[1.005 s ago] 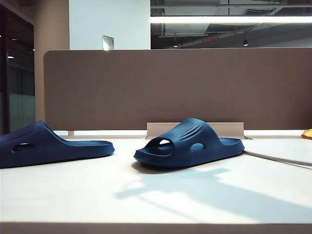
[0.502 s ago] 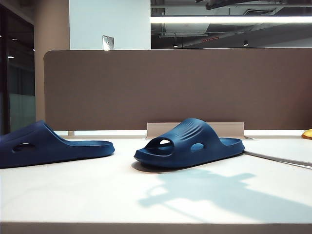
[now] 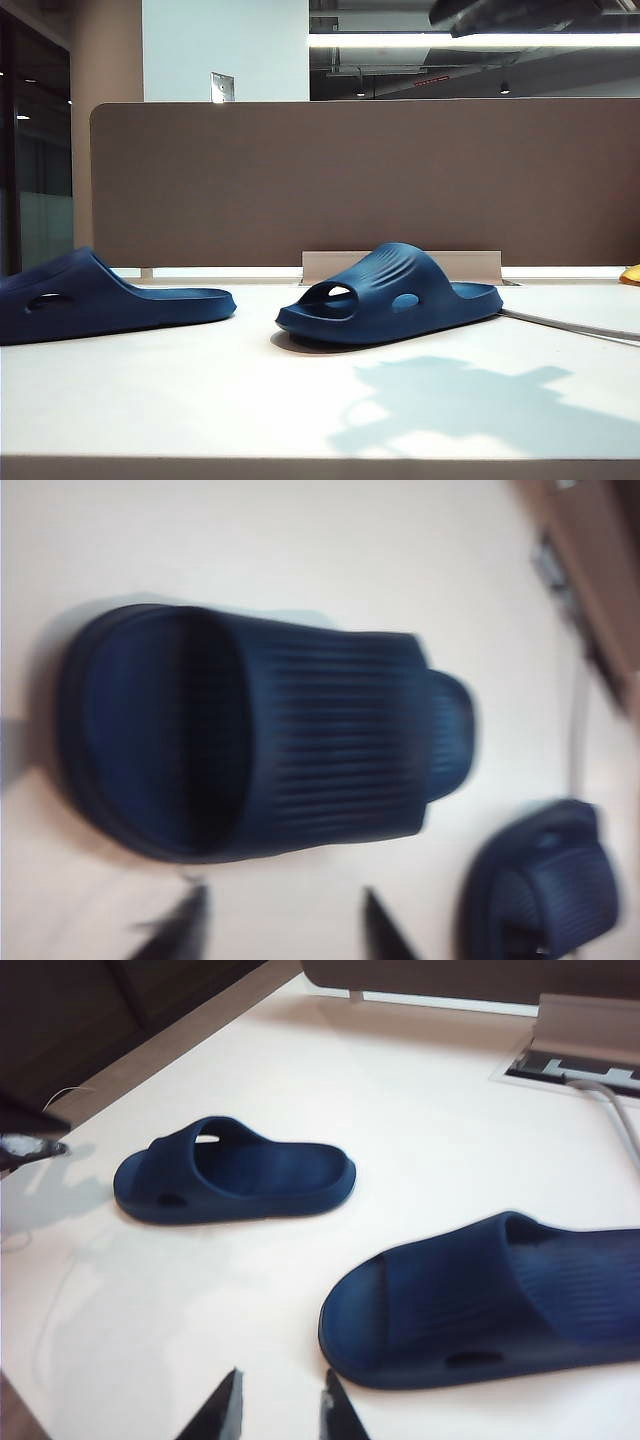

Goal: Interlock the pair of blue slippers on the table with their fronts facing up.

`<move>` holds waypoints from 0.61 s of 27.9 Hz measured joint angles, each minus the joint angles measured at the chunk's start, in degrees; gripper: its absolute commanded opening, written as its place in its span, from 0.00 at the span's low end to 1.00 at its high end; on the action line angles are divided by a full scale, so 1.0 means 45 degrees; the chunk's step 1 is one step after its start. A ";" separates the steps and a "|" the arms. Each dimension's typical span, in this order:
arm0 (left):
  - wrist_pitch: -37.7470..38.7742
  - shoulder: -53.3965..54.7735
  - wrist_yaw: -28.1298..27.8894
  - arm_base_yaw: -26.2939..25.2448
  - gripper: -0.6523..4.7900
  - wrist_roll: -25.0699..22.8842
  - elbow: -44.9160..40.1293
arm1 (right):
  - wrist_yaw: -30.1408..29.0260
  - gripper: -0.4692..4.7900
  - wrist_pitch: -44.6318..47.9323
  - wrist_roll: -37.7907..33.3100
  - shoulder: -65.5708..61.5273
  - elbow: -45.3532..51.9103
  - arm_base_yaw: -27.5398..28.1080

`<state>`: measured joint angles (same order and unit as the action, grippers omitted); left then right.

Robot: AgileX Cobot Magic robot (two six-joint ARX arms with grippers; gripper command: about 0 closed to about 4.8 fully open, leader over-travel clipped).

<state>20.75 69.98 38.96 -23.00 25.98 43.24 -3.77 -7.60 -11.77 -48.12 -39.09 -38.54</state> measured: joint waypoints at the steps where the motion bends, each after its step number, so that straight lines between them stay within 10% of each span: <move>1: -0.0180 0.0296 0.0374 -0.0335 0.56 0.0000 0.0005 | -0.0024 0.28 -0.0005 -0.0005 0.0034 0.0092 -0.0010; 17: -0.0884 0.2467 0.0709 -0.0850 0.57 -0.0364 0.0005 | -0.0214 0.29 0.3298 -0.3512 0.0073 0.1899 0.0117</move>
<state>16.78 81.08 42.15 -26.83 24.34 43.27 -4.73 7.25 -27.57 -47.79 -30.55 -38.02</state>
